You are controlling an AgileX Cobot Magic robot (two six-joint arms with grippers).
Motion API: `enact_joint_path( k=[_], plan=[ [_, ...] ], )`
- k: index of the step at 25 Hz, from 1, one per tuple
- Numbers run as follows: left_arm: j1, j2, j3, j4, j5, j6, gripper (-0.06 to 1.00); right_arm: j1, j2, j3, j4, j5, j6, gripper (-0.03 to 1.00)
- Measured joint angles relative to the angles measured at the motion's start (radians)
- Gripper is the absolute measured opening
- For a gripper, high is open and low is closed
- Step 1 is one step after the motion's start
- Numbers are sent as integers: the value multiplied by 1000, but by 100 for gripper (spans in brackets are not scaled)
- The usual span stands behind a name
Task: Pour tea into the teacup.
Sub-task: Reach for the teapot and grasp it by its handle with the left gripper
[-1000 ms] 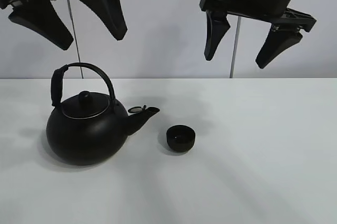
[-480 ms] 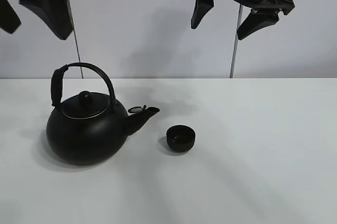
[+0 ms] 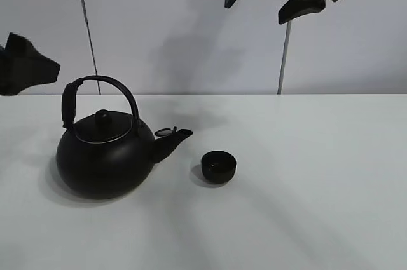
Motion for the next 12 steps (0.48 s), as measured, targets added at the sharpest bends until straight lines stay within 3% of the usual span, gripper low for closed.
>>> enact_joint_path(
  k=[3, 6, 12],
  plan=[
    [60, 54, 109, 6, -281, -9, 61, 0, 0, 0, 0, -22, 0, 62],
    [72, 137, 149, 10, -465, -10, 61, 0, 0, 0, 0, -31, 0, 62],
    [73, 315, 151, 2, -656, 23, 61, 0, 0, 0, 0, -40, 0, 62]
  ],
)
